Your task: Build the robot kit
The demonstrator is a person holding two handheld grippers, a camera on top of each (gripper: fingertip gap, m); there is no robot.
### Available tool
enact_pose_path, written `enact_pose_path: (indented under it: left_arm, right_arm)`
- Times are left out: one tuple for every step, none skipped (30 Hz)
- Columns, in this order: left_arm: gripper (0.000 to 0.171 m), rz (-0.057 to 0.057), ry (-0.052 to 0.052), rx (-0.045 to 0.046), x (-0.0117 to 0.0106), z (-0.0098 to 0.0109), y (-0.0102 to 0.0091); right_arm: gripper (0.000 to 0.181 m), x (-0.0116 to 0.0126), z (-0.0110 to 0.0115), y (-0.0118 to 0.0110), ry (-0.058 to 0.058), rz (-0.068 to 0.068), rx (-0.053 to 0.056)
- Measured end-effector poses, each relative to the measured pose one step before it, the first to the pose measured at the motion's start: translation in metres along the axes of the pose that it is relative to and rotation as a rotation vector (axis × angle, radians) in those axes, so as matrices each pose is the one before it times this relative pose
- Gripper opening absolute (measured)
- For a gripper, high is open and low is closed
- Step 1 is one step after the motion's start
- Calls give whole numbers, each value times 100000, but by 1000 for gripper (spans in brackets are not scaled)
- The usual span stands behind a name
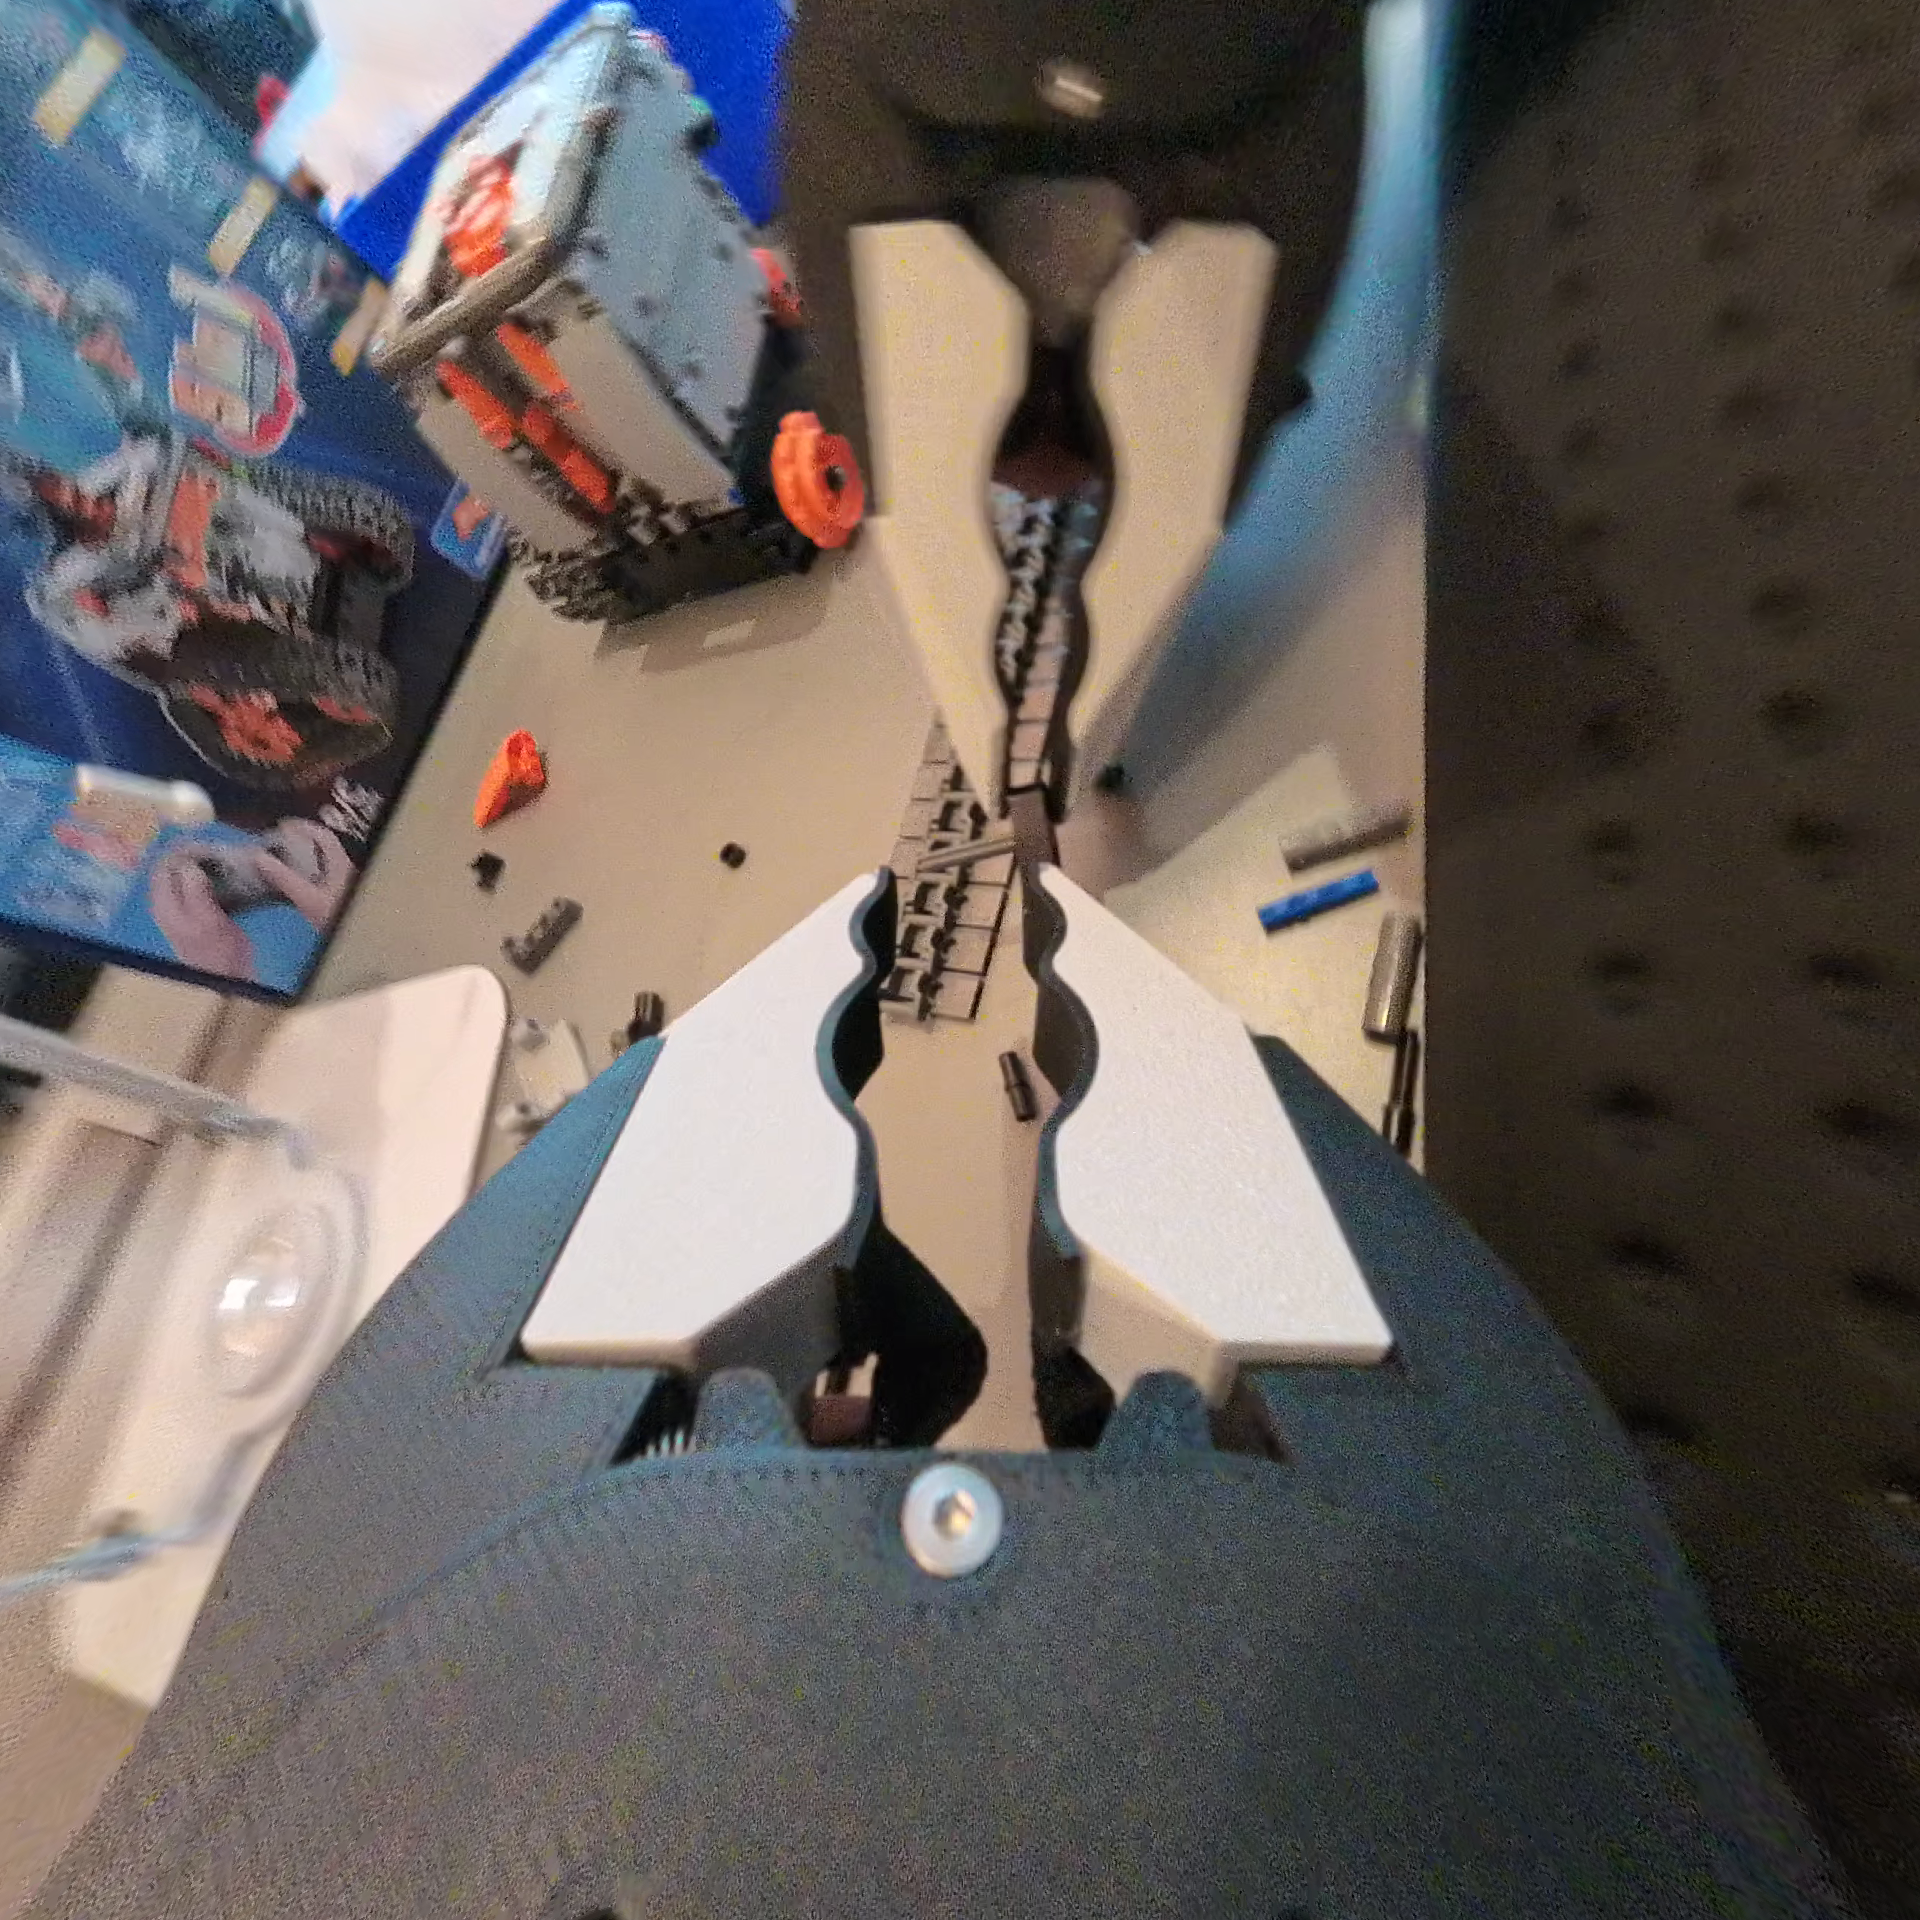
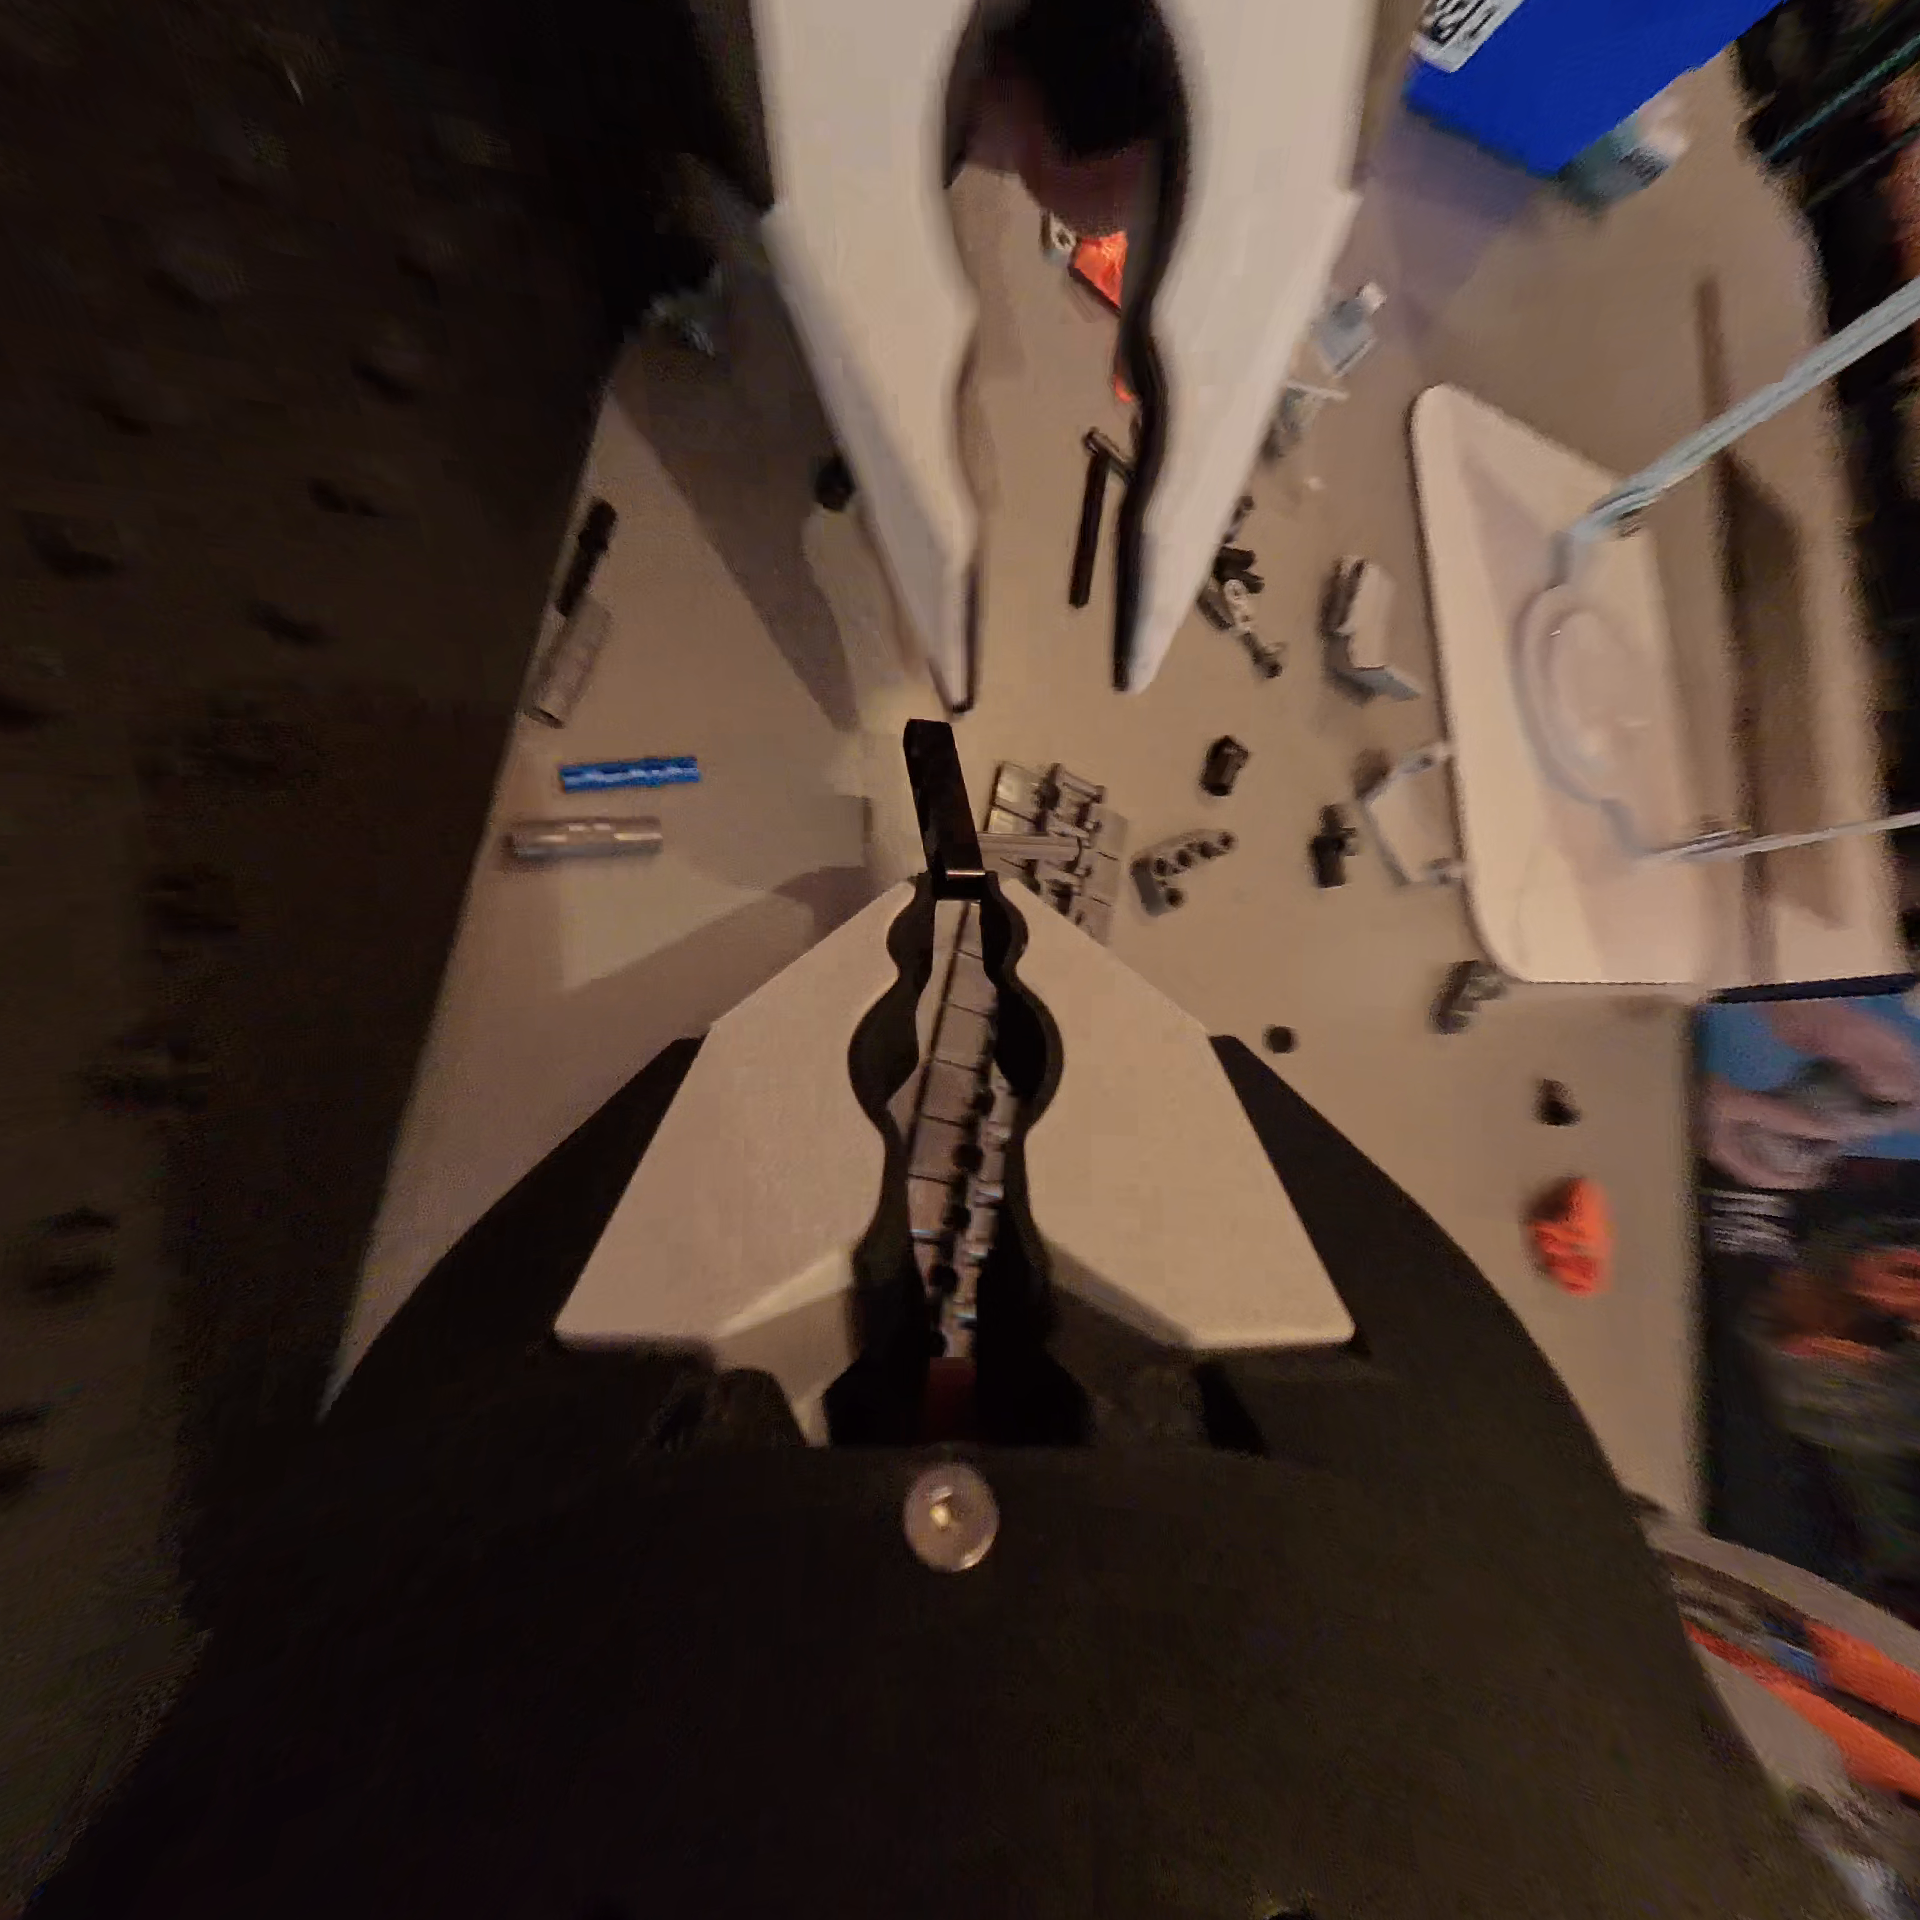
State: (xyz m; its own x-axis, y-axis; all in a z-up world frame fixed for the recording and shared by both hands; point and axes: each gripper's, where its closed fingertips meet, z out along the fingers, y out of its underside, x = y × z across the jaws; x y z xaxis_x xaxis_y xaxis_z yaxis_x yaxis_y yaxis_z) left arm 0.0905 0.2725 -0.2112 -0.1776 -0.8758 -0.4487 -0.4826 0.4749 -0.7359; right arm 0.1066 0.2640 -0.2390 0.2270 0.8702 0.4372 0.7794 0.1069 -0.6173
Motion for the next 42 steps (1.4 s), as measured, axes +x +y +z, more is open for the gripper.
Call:
enact_pose_path:
  left_arm:
    - [24, -9881, 2010, 1807, -517, -243, -227]
    - [22, -8918, 1590, 1561, -468, -117, -227]
    - [20, -7504, 1414, 906, -322, 37, -123]
    - [21, -6118, 2673, -322, 32, 194, 84]
    - [22, -5186, 1517, -1179, -32, 292, 257]
    - [22, -3880, 654, -1213, -97, 282, 287]
    - [23, -3046, 1515, -231, 80, 192, 144]
    - [23, -3620, 1133, 786, -8, 119, -39]
    - [22, -4102, 1825, 581, 69, 89, -37]
    - [20, -3520, 4043, 656, 426, 85, -59]
    - [20, -2636, 1403, 780, 35, 63, -93]
    - [18, -1328, 1001, 1009, 48, 16, -153]
    - [12, -1029, 2310, 1128, 285, 13, -192]
    - [7, -1032, 1094, 741, 129, 31, -125]
    - [5, 39, 268, 236, 48, 64, -32]
    - [5, 1066, -638, -1662, 0, 162, 256]
    - [4, 2625, -736, -2103, 56, 190, 344]
    - [5, 1473, -670, -871, 52, 144, 149]
    - [4, 1010, -831, -1131, -1, 144, 205]
    - [4, 2302, -1229, -1168, -20, 164, 241]
    - [4, 2312, -1433, -732, -9, 94, 104]
    - [3, 2222, -1643, -1254, -27, 111, 130]
    - [4, 3438, -2109, -1234, -8, 144, 164]
    - [3, 3790, -2538, -864, -26, 123, 64]
    - [3, 3937, -2843, -886, -105, 28, 22]
    - [3, 4452, -2818, -1046, -56, 37, 44]
    - [3, 4177, -3296, -324, -87, 59, -48]
    - [3, 3778, -2916, -263, -82, 0, -44]
    - [3, 2440, -990, -940, 31, 11, 103]
    - [4, -563, 610, -833, 50, 1, 162]
    - [4, -817, 1267, -289, 80, -27, 161]
    - [6, -407, 1508, -1128, 80, -1, 315]
    - [10, -360, 310, -1350, -81, -4, 307]
    - [13, -21, 843, -159, 44, -89, 67]
    - [19, -217, 2285, -859, 232, -64, 123]
    - [24, -439, 1403, -1129, 59, -17, 178]
    - [24, -495, 733, 136, -38, -16, 22]
    - [23, -830, 1727, -766, 141, 78, 166]
    - [24, 240, 1235, -1479, 156, 131, 257]
    - [21, 1201, -2112, 91, -300, 63, 21]
    - [18, 553, 580, -426, 62, 112, 52]
    - [17, 24, 1660, -1190, 210, 179, 125]
  right_arm:
    - [5, 164, -34, 5, 4876, -6139, -1391]
    - [5, 102, -43, -208, 4195, -5151, 120]
    - [6, 197, -41, -203, 4399, -4522, 30]
    - [5, 316, -50, -45, 4891, -5114, -982]
    - [5, 325, -88, -101, 4737, -5272, -712]
    - [6, 247, -111, -214, 3881, -3875, 113]
    - [6, 165, -89, -190, 2942, -2798, 128]
    - [6, 166, -60, -90, 2963, -3620, -318]
    - [6, 223, -44, -39, 3365, -4565, -379]
    - [5, 137, -53, -90, 2509, -3996, 24]
    - [6, 98, -16, -44, 1811, -2721, -209]
    - [6, 86, 11, -1, 1725, -2607, -397]
    - [6, -22, 11, -38, 942, -2361, -28]
    - [6, -41, 2, -96, 513, -1390, 236]
    - [6, -14, 25, -22, 444, -893, -118]
    - [6, -136, 50, 76, -505, -755, -588]
    - [6, -207, 45, 79, -795, -635, -245]
    - [6, -169, 24, 59, -380, -857, -85]
    - [6, -202, 37, 93, -538, -1151, -384]
    - [6, -239, 47, 44, -613, -1014, -291]
    - [6, -183, 44, 13, 241, -1317, -49]
    - [7, -147, 54, 63, 429, -1855, -335]
    - [7, -169, 40, 82, -189, -1678, -602]
    - [7, -130, 41, 75, -89, -960, -542]
    - [7, -37, 61, 66, 568, -770, -241]
    - [6, -28, 53, 71, 556, -1308, -66]
    - [6, 7, 27, 70, 509, -1876, -213]
    - [6, 59, 19, 68, 698, -1682, -209]
    - [6, -38, 44, -4, 445, -1296, 171]
    - [6, -118, 79, -58, 347, -1452, 297]
    - [6, -119, 108, -34, 416, -1528, 150]
    - [6, -117, 94, -68, -101, -990, 149]
    - [6, -124, 62, -70, -361, -669, 182]
    - [6, -46, 31, -108, 246, -1002, 447]
    - [6, 14, 5, -85, 685, -1133, 477]
    - [6, 22, 9, -13, 336, -628, -58]
    - [6, -2, -5, 28, 148, -108, -148]
    - [6, 2, -36, 7, 300, -341, 221]
    - [6, -40, -75, 113, -23, -341, -98]
    - [6, -62, -84, 91, -447, 334, 179]
    - [6, -28, -102, -33, -118, 293, 924]
    - [6, -16, -53, 27, 17, -350, 14]
